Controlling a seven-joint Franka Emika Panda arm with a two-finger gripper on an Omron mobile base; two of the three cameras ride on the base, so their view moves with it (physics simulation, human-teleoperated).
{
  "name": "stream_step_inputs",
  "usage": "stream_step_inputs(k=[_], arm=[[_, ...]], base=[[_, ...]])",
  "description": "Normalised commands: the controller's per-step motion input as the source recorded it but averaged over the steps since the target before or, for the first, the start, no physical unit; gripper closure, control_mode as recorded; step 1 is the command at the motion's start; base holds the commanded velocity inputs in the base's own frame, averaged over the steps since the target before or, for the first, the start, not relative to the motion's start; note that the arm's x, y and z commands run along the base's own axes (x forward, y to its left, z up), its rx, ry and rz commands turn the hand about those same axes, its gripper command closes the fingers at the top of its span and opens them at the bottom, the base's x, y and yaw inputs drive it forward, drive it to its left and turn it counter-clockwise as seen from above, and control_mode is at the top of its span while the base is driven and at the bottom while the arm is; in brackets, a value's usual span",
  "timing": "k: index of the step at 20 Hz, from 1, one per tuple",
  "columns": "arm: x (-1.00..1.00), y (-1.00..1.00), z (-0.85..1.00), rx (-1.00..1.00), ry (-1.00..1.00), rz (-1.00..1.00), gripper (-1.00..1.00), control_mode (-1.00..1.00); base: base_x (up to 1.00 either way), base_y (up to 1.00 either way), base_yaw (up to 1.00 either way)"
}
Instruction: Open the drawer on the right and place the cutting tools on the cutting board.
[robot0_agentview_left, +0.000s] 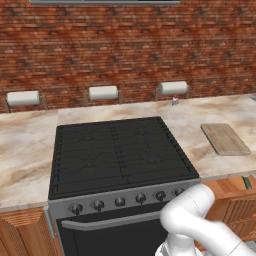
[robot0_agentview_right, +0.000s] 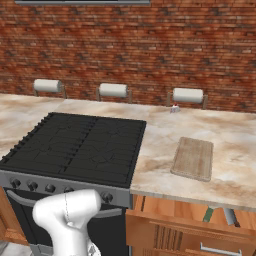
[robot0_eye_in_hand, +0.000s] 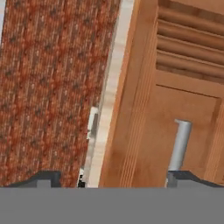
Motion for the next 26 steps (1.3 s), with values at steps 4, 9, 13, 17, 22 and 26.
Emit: stream_step_inputs(k=[4, 9, 13, 17, 22, 26], arm=[[0.28, 0.48, 0.67, -0.24, -0.06, 0.09, -1.0, -1.0], [0.29, 0.49, 0.5, -0.33, -0.01, 0.09, -1.0, -1.0], [0.3, 0.42, 0.37, -0.37, 0.0, 0.11, -1.0, -1.0], [0.44, 0.34, 0.41, -0.39, 0.01, 0.12, -1.0, -1.0], [0.53, 0.2, 0.46, -0.38, 0.1, 0.1, -1.0, -1.0], [0.57, 0.14, 0.37, -0.37, 0.26, 0.06, -1.0, -1.0]], base=[[0.0, 0.0, 0.0], [0.0, 0.0, 0.0], [0.0, 0.0, 0.0], [0.0, 0.0, 0.0], [0.0, 0.0, 0.0], [0.0, 0.0, 0.0]])
